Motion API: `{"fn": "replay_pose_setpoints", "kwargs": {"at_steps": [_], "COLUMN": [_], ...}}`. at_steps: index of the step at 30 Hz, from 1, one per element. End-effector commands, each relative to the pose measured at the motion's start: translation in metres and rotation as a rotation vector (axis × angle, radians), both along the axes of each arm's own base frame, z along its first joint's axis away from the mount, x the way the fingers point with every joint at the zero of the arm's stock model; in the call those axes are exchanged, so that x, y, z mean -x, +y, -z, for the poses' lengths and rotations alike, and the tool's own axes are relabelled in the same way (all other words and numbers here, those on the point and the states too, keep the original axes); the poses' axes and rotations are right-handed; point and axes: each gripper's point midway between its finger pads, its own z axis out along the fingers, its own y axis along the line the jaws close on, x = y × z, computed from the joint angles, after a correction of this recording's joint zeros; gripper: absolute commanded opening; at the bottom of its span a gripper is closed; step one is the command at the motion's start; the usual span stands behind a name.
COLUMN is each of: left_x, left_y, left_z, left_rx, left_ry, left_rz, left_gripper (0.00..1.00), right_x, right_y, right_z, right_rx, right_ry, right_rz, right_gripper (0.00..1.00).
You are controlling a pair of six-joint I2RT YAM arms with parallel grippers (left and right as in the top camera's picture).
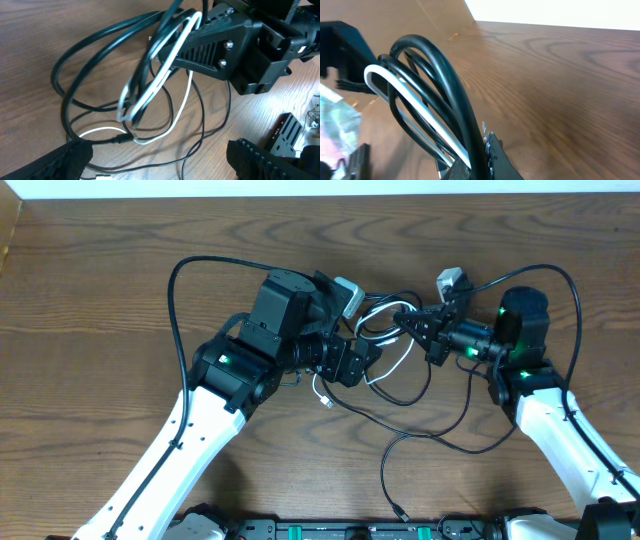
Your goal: Untangle cables
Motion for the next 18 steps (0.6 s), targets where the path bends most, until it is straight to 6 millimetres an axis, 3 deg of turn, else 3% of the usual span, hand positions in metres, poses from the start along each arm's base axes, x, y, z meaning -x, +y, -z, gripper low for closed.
{"fn": "replay_pose_setpoints", "kwargs": {"at_steps": [1,18], "left_x": [-0.005,0.002], "left_y": [-0.001,-0.011], "left_z": [-0.005,-0.012], "left_rx": [0.004,0.056], "left_ry": [-0.010,0.001], "left_rz": [-0.015,0.038], "left_gripper": [0.91,0.91], "right_x": [0.011,0.019], "right_y": [0.005,0.010], "right_z": [-0.007,-0.018], "right_rx": [-0.061,-0.114], "right_ry": [0.047,0.070], "right_rz": [-0.063,-0.117], "right_gripper": [0.01,0.01]}}
